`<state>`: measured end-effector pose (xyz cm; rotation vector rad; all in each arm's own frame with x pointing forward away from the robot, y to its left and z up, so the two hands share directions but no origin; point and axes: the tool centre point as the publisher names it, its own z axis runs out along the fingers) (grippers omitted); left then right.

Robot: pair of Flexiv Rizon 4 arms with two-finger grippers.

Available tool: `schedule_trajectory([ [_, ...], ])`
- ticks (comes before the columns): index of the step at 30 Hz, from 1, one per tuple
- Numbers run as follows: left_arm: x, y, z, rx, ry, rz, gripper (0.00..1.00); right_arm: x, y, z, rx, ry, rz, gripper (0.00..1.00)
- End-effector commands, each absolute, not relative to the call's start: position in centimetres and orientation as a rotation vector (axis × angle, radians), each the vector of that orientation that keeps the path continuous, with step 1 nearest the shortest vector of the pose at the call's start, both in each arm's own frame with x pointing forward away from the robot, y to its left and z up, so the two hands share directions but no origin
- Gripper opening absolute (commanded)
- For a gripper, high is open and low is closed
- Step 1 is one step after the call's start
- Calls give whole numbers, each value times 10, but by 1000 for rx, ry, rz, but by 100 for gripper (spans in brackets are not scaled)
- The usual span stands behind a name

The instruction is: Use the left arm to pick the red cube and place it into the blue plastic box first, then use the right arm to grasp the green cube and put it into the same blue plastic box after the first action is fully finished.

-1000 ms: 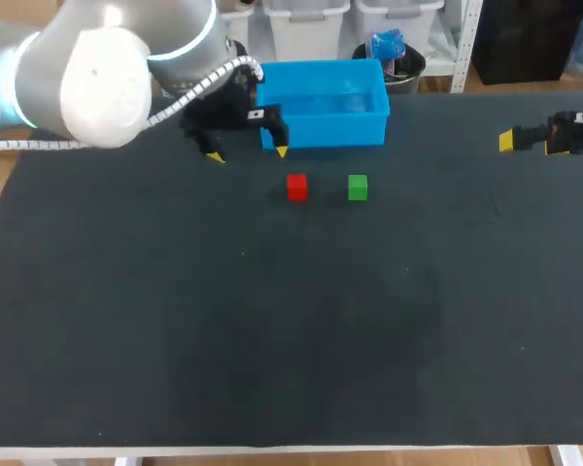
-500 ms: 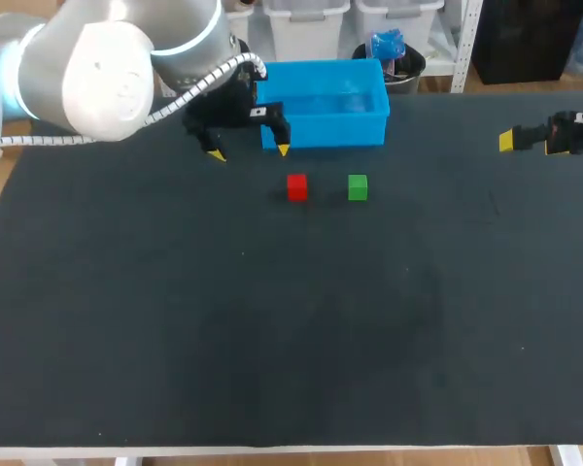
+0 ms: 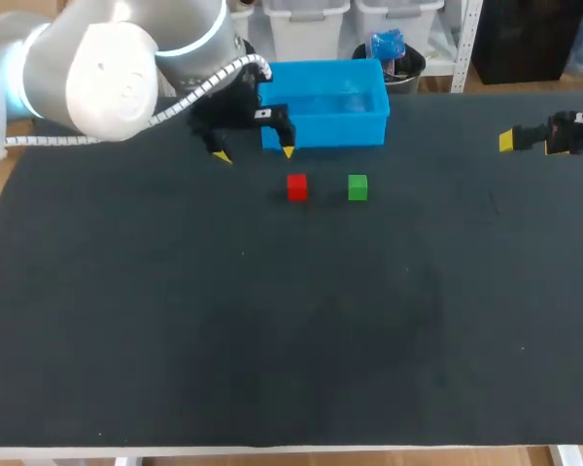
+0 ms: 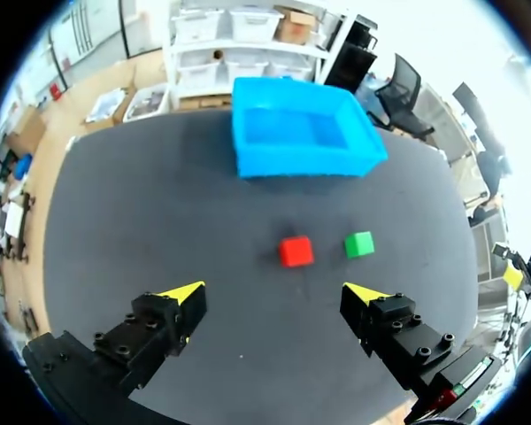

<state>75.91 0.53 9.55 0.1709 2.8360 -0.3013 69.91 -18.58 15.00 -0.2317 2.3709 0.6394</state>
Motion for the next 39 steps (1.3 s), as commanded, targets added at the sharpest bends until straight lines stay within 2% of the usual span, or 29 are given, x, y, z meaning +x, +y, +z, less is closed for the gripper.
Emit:
schedule_trajectory([
  [1, 782, -13, 86, 180, 2891, -249, 100, 700, -185, 150, -231, 2372, 636, 100],
  [39, 805, -47, 21, 64, 2969, -179, 100, 700, -185, 150, -231, 2372, 636, 100],
])
